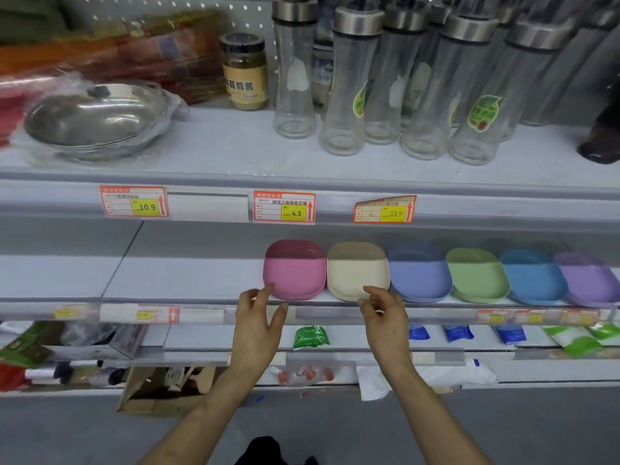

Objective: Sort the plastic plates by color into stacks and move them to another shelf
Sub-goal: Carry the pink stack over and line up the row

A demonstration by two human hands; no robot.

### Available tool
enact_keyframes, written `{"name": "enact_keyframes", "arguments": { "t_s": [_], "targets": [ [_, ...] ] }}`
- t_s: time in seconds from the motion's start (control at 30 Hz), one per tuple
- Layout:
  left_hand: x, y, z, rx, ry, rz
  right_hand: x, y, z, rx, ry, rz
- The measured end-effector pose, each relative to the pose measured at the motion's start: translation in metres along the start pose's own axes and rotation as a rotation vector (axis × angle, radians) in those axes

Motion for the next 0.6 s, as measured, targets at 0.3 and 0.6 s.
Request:
{"name": "enact_keyframes", "arguments": {
  "t_s": [0.3, 0.6],
  "targets": [
    [0.012, -0.02, -0.027, 0.081, 0.192, -0.055, -0.003, -0.016, -0.005, 0.129, -0.124, -0.039],
    [0.011, -0.035, -0.036, 0.042, 0.297, -0.081, 0.0, -0.031, -0.014, 0.131, -0.322, -0.013]
  ]
}}
Point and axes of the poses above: each hand's wrist, its own z-axis away from the middle knuckle, its own y-axis out of the back of the hand, x = y × z, the point moved 4 cm from there along -z, towards the middle knuckle, and after that the axes turned 8 degrees about z, right-handed, at the moved point
